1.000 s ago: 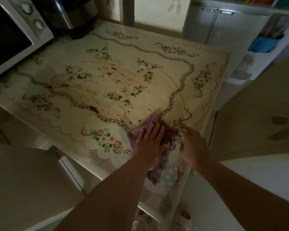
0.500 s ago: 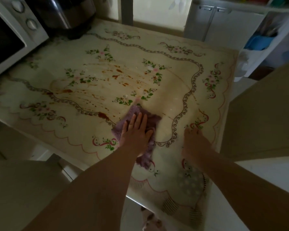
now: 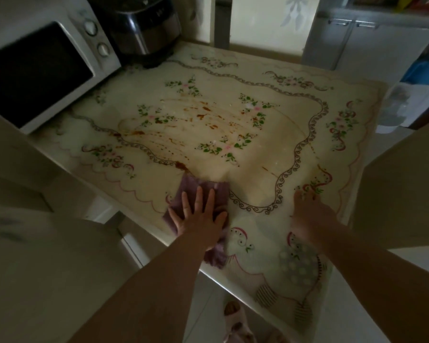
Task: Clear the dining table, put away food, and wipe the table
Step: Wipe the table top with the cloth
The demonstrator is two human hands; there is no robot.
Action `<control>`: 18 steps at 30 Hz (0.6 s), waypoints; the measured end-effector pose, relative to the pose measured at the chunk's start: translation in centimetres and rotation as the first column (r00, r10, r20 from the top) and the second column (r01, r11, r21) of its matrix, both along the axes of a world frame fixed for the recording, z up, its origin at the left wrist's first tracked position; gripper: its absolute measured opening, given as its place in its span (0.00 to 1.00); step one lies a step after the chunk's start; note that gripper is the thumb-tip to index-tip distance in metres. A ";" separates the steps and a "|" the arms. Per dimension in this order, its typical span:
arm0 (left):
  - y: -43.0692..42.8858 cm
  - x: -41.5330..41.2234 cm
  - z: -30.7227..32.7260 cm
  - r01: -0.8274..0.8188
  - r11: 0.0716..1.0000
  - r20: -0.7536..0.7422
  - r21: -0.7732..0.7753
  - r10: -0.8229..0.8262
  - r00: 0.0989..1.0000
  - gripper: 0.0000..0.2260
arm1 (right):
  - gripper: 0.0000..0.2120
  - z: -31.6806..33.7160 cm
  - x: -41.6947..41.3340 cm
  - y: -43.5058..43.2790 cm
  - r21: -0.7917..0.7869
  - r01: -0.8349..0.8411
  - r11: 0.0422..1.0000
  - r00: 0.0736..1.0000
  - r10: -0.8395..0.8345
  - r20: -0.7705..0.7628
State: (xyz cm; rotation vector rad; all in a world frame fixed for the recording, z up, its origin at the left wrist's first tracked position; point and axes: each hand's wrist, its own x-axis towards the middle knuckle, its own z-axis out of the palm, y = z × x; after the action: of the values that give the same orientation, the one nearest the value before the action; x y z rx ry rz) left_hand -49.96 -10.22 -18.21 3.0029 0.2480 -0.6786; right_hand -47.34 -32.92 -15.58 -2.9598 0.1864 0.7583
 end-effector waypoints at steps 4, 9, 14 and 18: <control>-0.8 -2.6 0.2 0.093 0.995 -0.039 -0.023 -0.093 0.995 0.31 | 0.31 1.1 -1.0 0.1 0.031 -0.039 0.999 0.999 0.040 -0.035; -0.7 -3.7 -0.1 0.127 0.991 -0.027 -0.032 -0.128 0.991 0.31 | 0.29 1.6 -2.3 3.2 0.107 -0.235 0.966 0.969 0.225 0.099; 0.2 -2.3 -0.2 0.102 0.994 -0.022 -0.049 -0.103 0.994 0.30 | 0.30 1.5 -1.5 6.5 0.218 -0.332 0.918 0.942 0.310 0.127; 2.3 0.9 -0.3 0.103 0.993 -0.020 -0.059 -0.105 0.994 0.30 | 0.30 1.2 0.8 8.6 0.269 -0.307 0.913 0.951 0.284 0.121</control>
State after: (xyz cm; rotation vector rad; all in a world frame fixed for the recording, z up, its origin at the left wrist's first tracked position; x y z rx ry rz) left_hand -49.09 -7.97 -18.53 2.9718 0.0719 -0.7157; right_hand -46.55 -24.30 -14.35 -2.7605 -0.3578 0.6293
